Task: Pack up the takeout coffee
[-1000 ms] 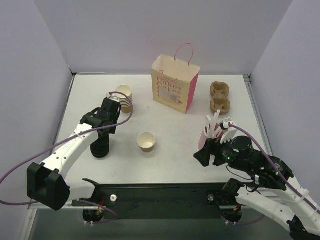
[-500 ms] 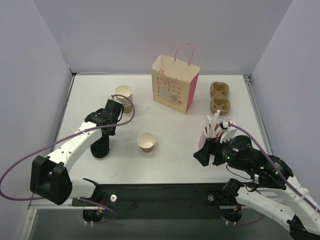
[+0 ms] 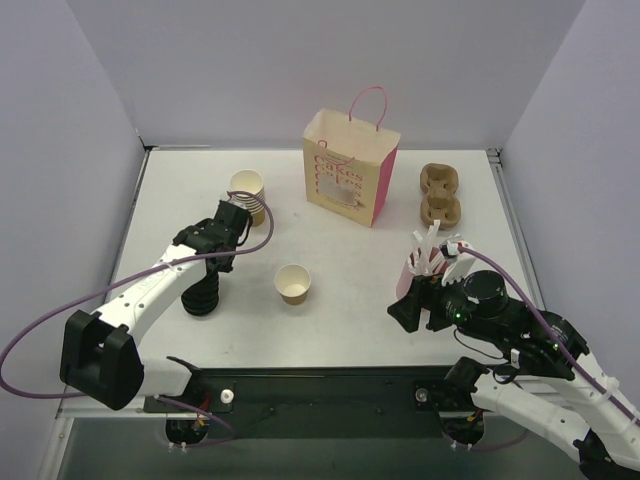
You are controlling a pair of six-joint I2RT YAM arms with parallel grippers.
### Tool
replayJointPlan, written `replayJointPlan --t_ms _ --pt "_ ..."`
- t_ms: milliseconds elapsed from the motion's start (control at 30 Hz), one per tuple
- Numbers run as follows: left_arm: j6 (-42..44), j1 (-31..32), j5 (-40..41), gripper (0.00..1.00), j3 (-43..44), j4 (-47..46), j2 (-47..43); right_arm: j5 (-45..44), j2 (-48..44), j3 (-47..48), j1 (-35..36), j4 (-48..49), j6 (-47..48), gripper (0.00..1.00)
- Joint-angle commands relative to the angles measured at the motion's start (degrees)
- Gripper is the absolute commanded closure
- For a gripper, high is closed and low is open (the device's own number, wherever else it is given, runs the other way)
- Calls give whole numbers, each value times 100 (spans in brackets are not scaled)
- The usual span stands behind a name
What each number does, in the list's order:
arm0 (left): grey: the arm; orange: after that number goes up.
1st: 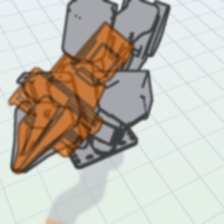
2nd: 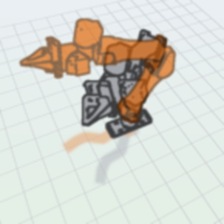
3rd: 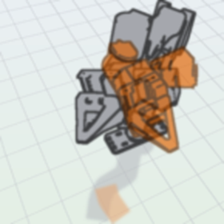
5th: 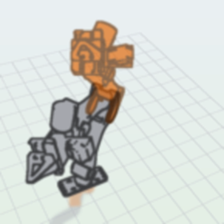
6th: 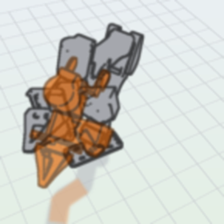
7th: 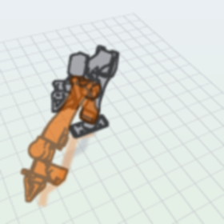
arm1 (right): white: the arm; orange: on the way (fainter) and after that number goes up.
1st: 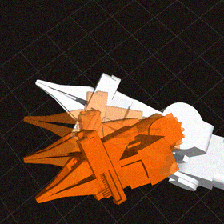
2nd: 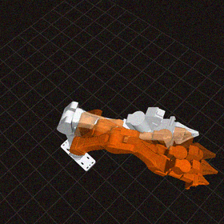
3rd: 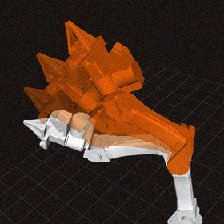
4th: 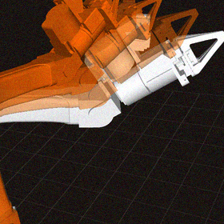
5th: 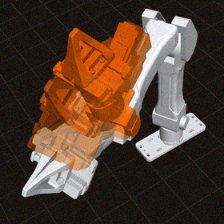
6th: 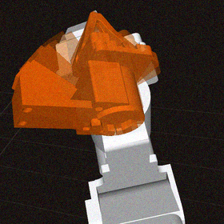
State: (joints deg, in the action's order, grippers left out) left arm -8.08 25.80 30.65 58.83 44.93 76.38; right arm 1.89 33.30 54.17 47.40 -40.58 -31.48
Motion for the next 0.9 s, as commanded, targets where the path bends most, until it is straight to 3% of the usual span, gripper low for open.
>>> replayJointPlan --t_ms 0,867 --pt "43 39 204 59 15 -2 -36 -13 71 225 42 -29 -24 25" --pt "-71 215 696 63 -38 104 228 -22 -60 199 42 -55 -86 25"
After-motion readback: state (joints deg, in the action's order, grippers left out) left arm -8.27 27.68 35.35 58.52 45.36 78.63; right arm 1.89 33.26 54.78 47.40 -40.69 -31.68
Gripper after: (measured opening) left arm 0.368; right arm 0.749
